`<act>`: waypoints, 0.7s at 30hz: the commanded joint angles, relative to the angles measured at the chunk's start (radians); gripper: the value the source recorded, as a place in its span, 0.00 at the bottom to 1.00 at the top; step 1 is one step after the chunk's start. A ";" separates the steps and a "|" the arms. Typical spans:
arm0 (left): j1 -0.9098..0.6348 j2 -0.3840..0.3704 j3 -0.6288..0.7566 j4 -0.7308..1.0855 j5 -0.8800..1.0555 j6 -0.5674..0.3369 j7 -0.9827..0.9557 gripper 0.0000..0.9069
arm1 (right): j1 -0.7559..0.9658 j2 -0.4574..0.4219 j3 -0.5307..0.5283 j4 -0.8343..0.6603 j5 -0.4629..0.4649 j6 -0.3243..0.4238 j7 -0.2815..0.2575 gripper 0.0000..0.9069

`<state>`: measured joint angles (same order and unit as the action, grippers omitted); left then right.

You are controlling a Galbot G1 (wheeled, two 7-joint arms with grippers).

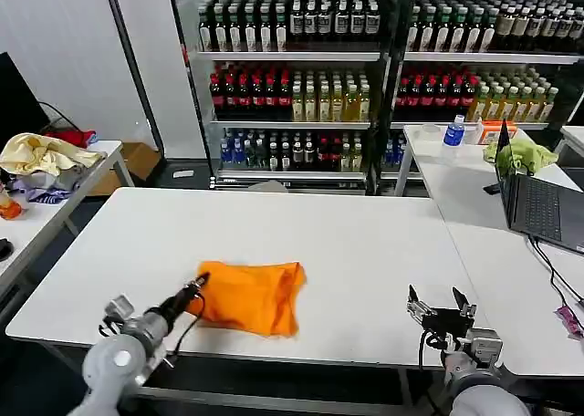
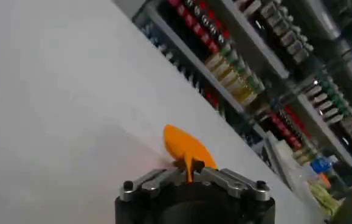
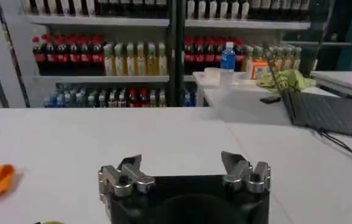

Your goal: Fold and organize the clothes.

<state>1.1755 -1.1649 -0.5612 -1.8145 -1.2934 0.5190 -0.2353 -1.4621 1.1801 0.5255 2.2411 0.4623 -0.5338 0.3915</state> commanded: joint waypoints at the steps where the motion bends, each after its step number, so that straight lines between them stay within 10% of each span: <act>1: -0.067 0.364 -0.337 0.017 -0.039 0.058 0.056 0.01 | 0.017 0.001 -0.001 -0.007 0.012 0.000 0.000 1.00; 6: -0.075 0.606 -0.408 -0.008 0.026 0.061 0.139 0.01 | 0.028 0.002 -0.005 -0.017 0.020 0.003 -0.001 1.00; 9: -0.025 0.629 -0.371 -0.107 0.092 0.060 0.174 0.02 | 0.030 0.007 -0.015 -0.024 0.017 0.004 -0.001 1.00; 21: 0.137 0.283 0.254 -0.035 1.005 -0.164 0.228 0.01 | -0.009 0.008 0.003 -0.046 -0.014 0.029 -0.012 1.00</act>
<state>1.2326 -0.7549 -0.7159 -1.9233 -0.9950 0.5238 -0.0662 -1.4556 1.1909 0.5178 2.2068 0.4566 -0.5146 0.3822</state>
